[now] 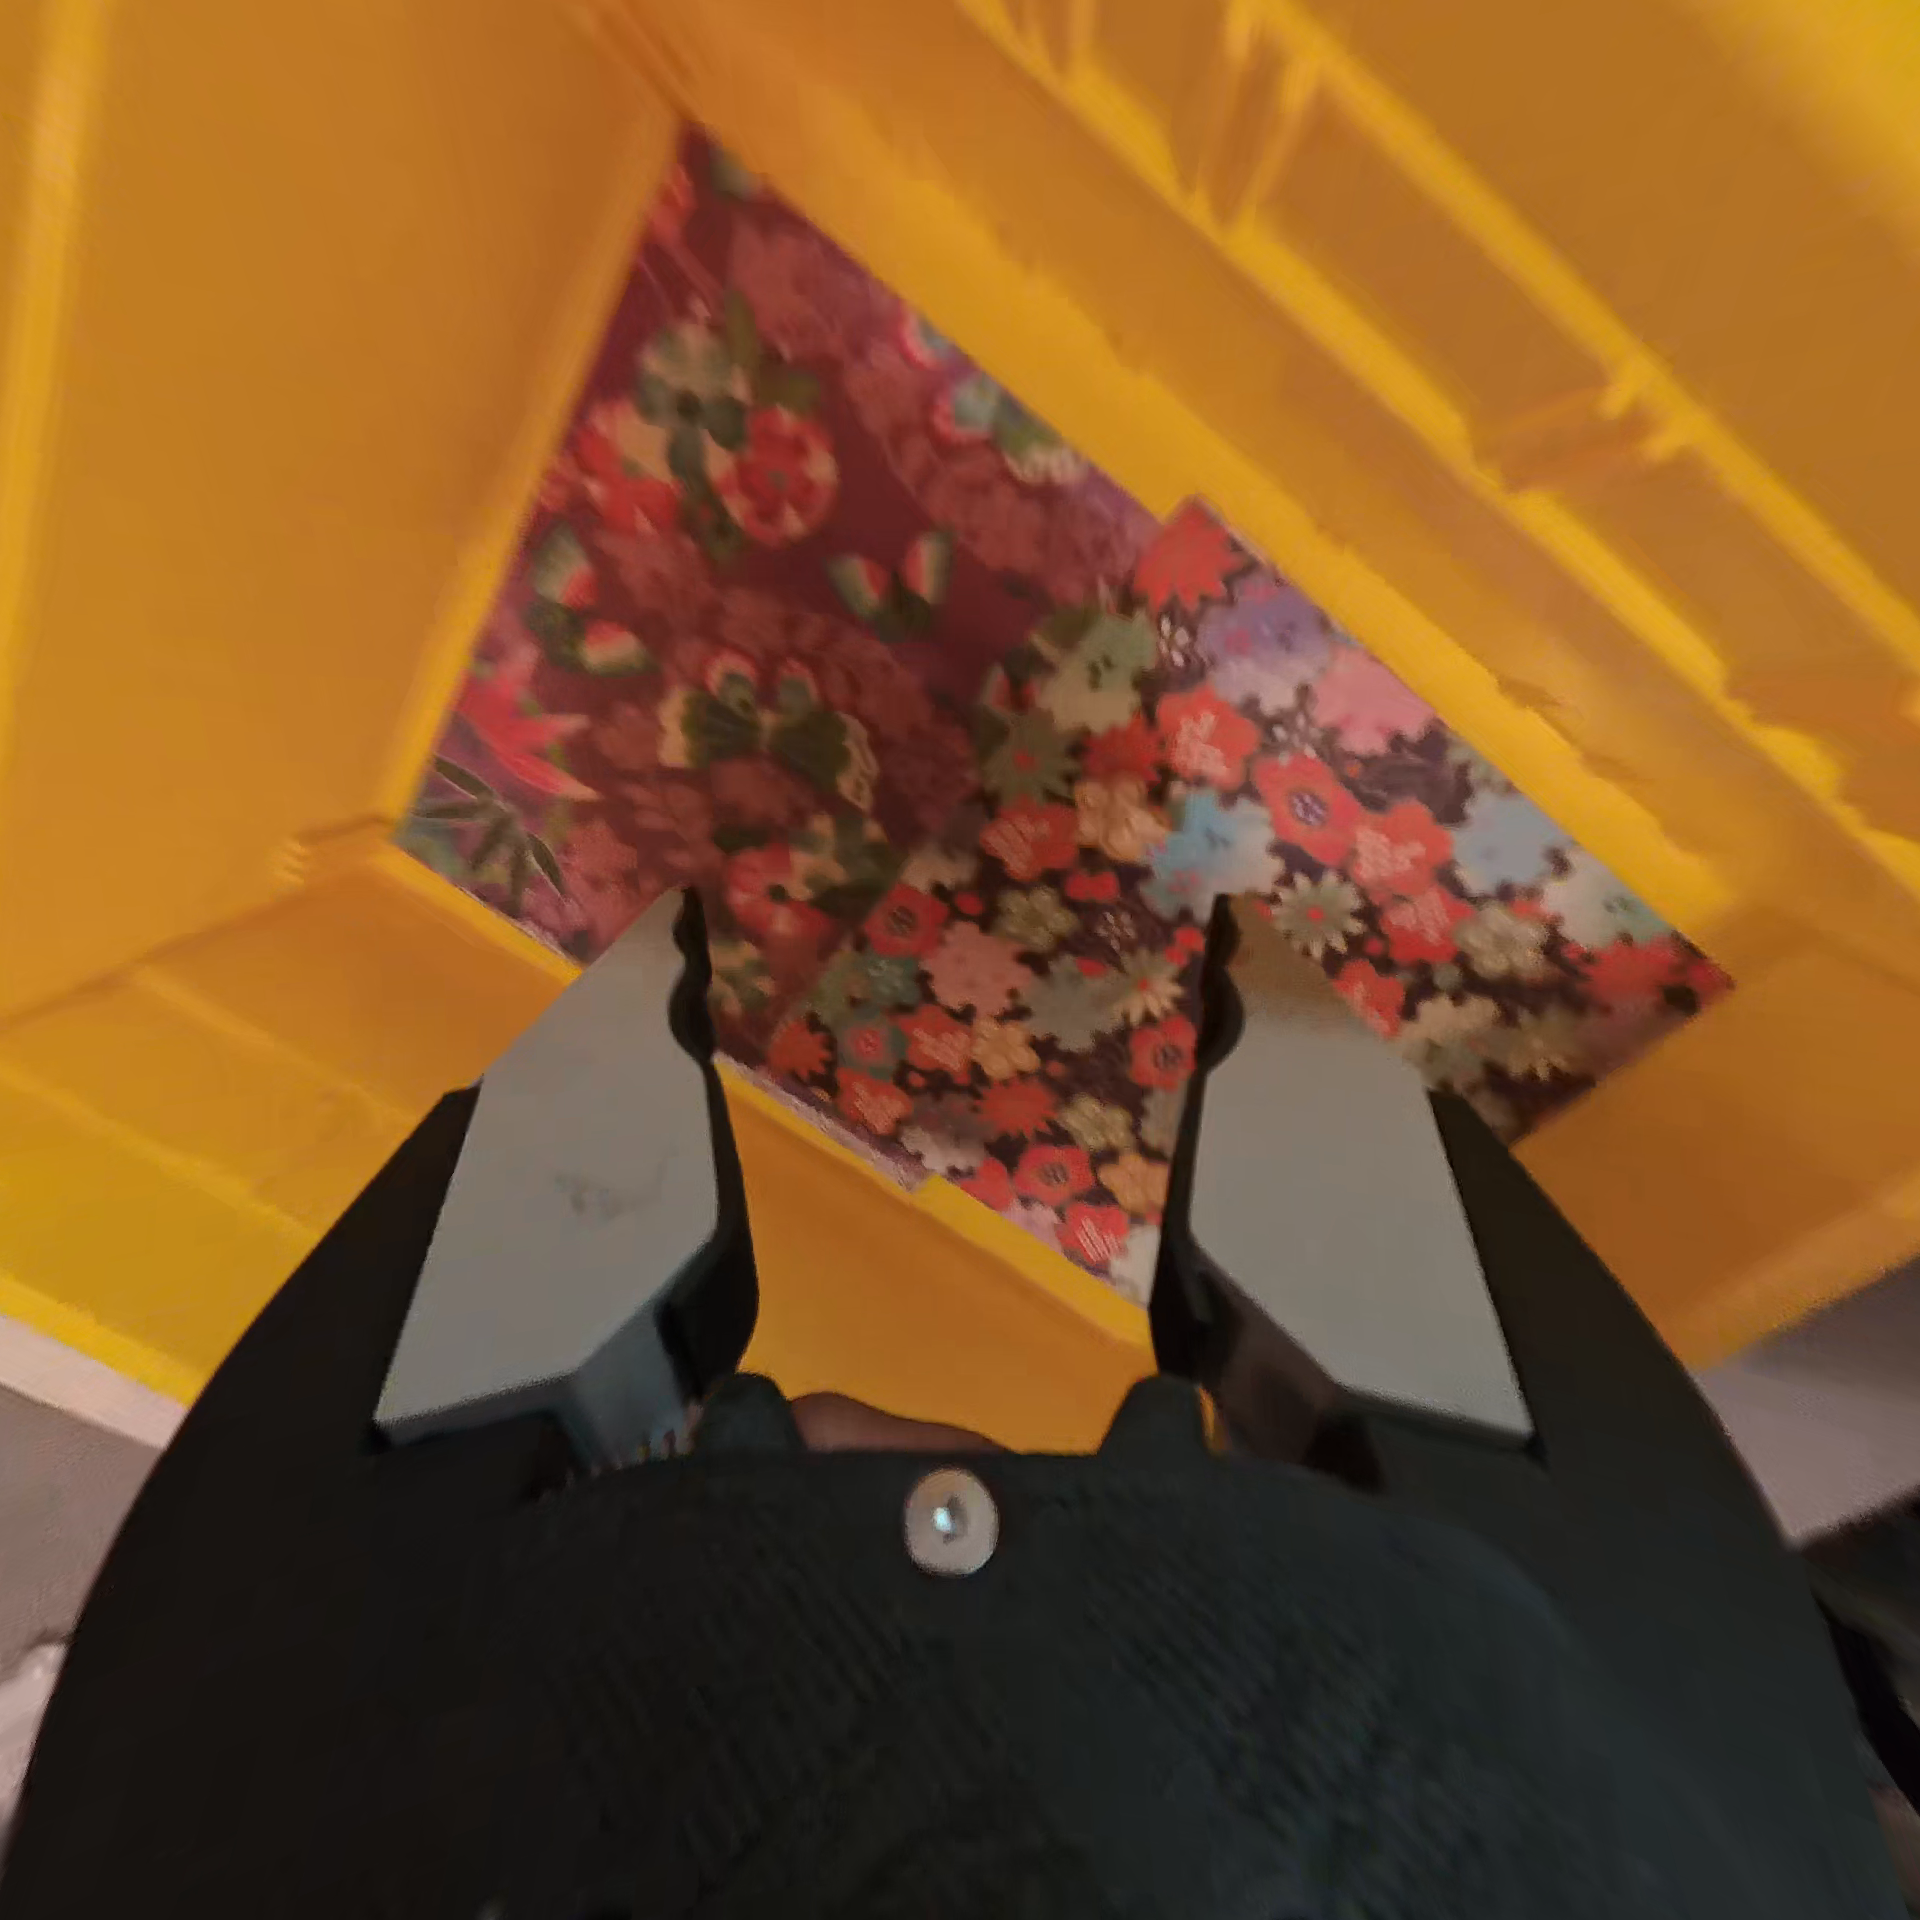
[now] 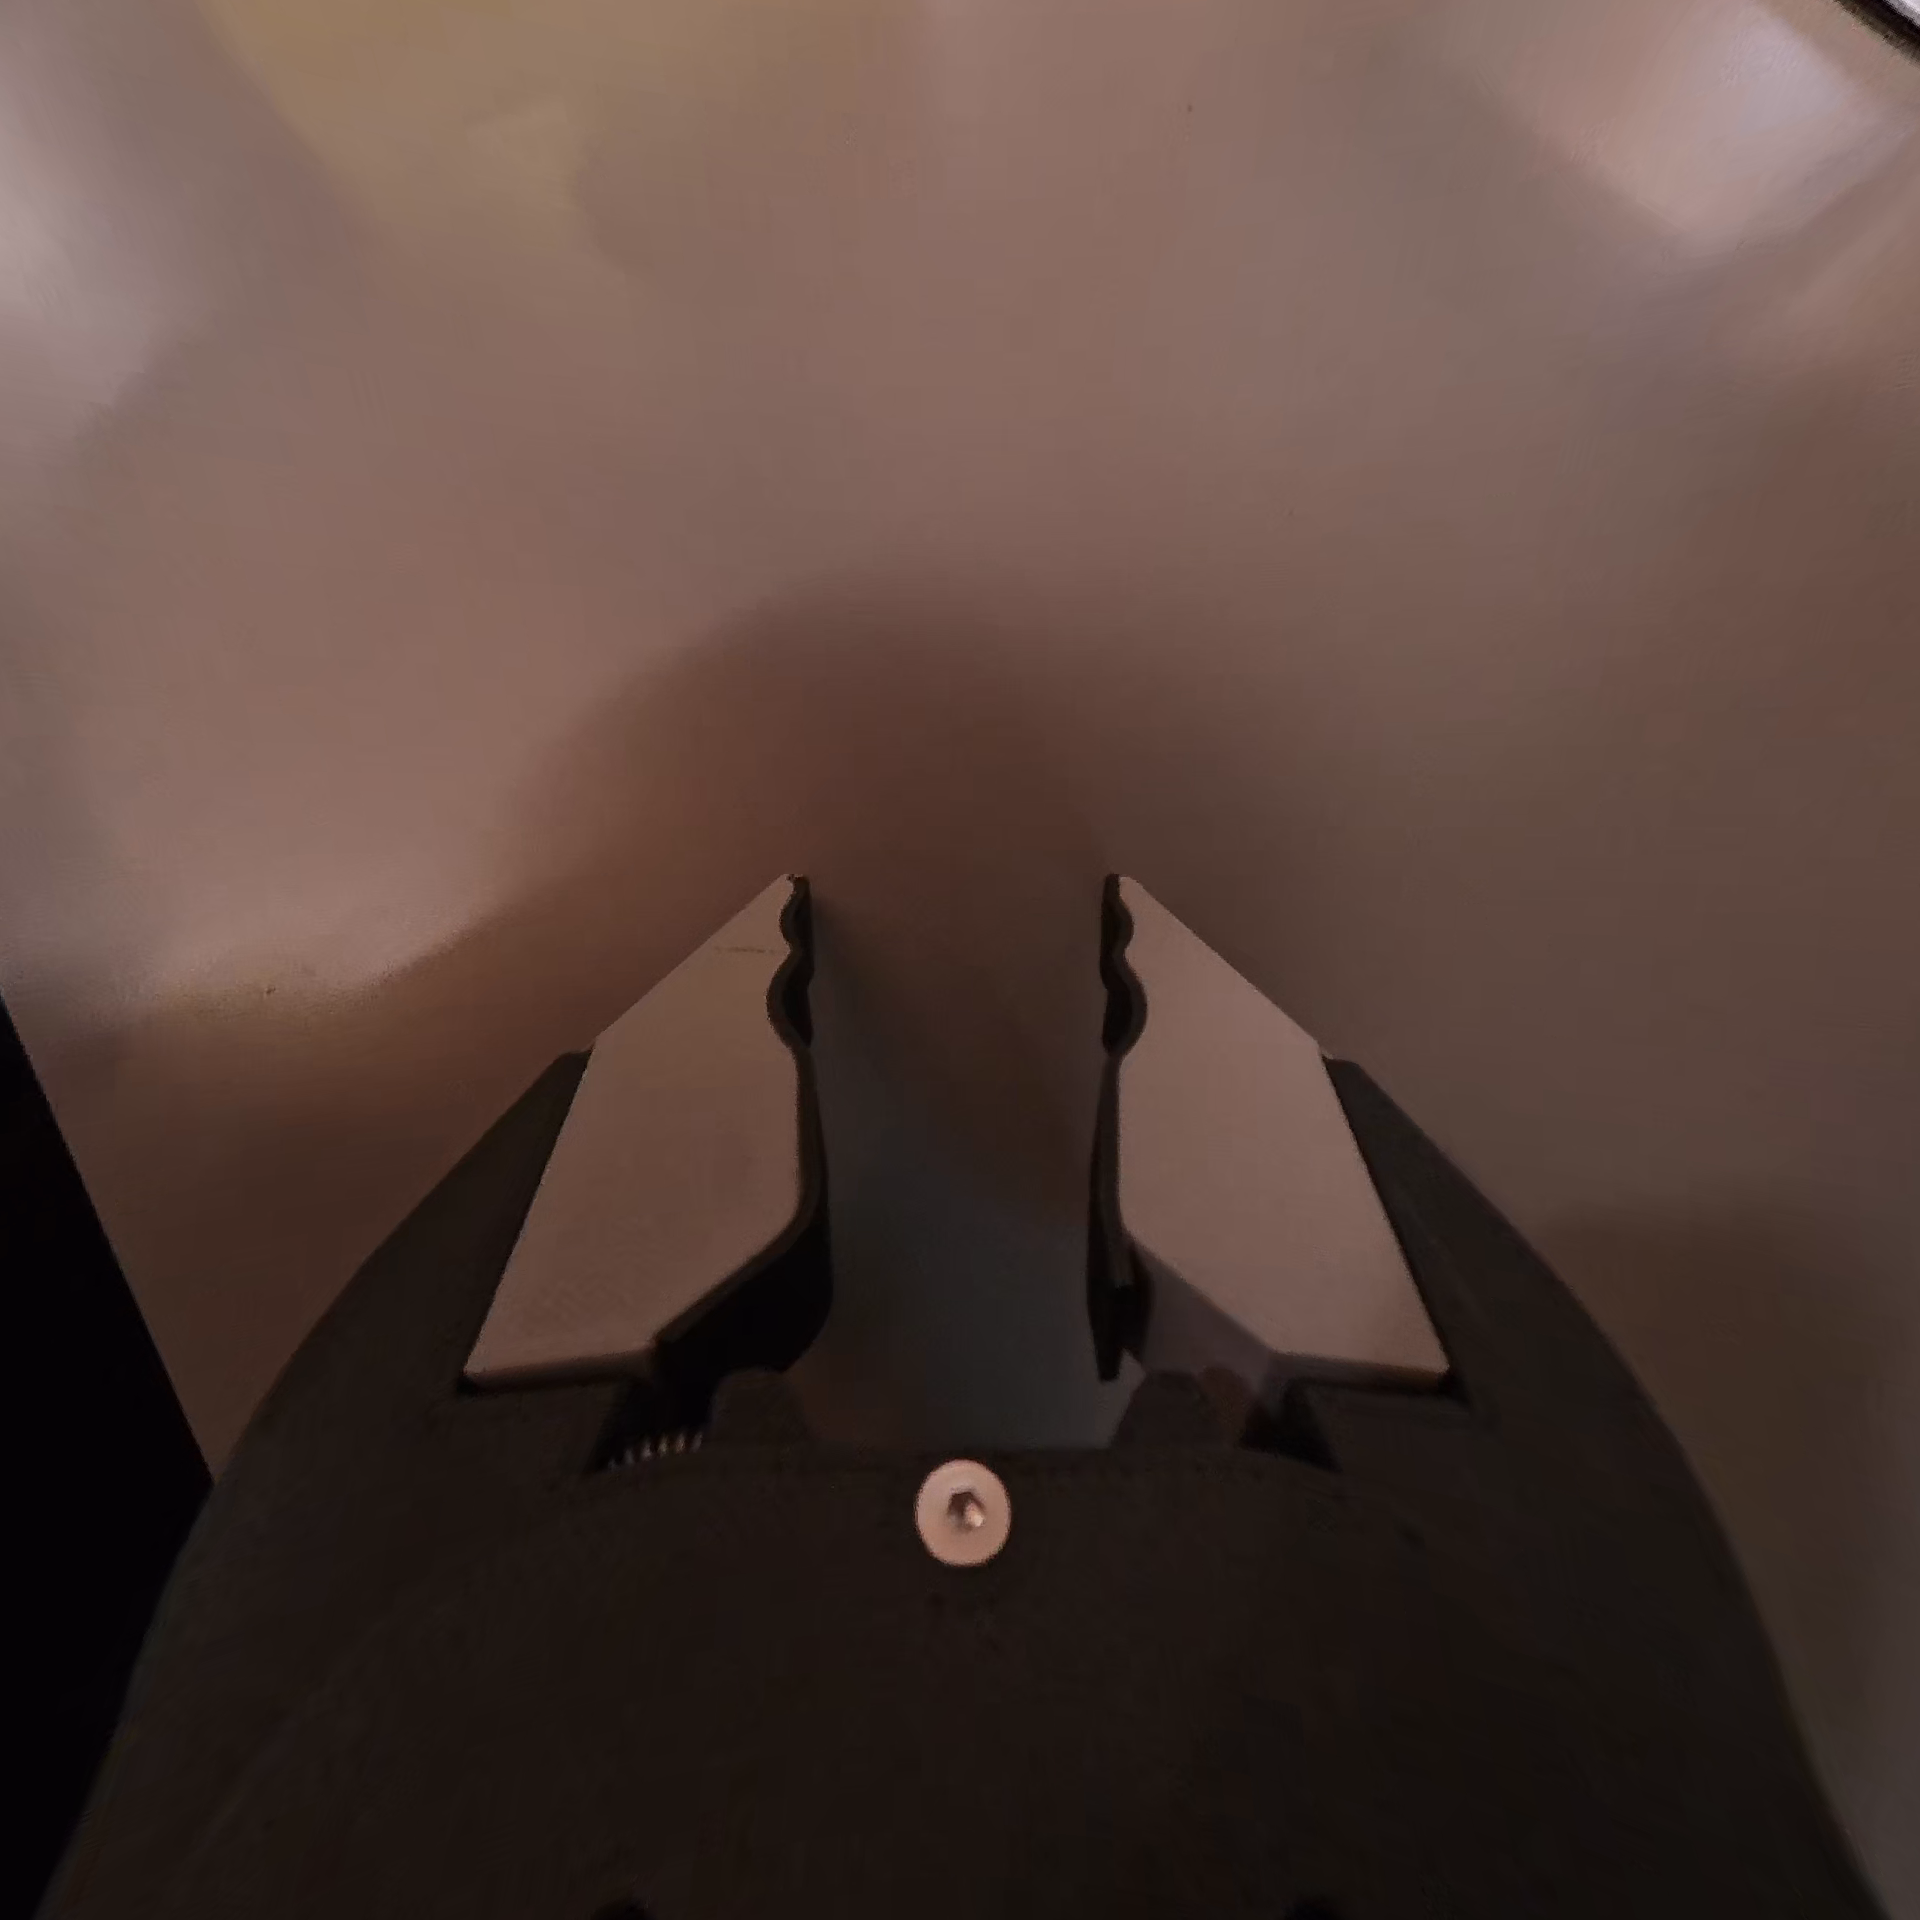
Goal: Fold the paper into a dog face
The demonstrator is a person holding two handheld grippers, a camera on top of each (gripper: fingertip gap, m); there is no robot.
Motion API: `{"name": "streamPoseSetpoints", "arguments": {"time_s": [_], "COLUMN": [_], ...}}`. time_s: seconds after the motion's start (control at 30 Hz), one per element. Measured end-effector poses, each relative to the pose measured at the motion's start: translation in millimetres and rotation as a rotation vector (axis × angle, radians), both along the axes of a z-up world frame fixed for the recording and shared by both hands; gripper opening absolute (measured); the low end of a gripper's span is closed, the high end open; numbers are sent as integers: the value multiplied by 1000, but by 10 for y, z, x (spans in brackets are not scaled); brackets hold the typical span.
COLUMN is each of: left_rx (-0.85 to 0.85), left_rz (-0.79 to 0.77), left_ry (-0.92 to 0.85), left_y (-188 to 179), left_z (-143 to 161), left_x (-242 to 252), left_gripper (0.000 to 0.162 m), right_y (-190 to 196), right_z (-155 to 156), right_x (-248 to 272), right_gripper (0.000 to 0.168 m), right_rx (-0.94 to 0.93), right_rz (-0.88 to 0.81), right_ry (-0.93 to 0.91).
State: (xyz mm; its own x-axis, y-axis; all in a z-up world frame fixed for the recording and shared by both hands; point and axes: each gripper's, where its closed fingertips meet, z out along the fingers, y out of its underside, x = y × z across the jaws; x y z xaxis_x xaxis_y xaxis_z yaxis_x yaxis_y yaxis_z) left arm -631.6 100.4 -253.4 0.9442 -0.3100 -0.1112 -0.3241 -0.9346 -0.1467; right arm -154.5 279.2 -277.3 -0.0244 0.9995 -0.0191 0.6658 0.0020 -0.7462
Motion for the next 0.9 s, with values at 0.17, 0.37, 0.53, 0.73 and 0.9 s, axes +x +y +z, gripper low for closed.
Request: {"name": "streamPoseSetpoints", "arguments": {"time_s": [0.17,0.37,0.53,0.73,0.9], "left_rx": [-96,-117,-16,34,-37], "left_rz": [-59,-59,-61,-59,-64], "left_ry": [5,158,246,132,2], "left_y": [-380,-560,-396,-244,-224], "left_z": [30,4,-104,-146,-210], "left_x": [214,46,-99,-37,17], "left_gripper": [96,97,99,84,78], "right_y": [-22,-47,-50,-46,-40], "right_z": [1,-6,-13,-9,21], "right_x": [2,4,5,6,5], "right_gripper": [56,58,58,57,56], "right_rx": [-6,7,26,15,-74], "right_rz": [15,31,33,31,26], "right_ry": [1,-2,-5,-3,13]}}
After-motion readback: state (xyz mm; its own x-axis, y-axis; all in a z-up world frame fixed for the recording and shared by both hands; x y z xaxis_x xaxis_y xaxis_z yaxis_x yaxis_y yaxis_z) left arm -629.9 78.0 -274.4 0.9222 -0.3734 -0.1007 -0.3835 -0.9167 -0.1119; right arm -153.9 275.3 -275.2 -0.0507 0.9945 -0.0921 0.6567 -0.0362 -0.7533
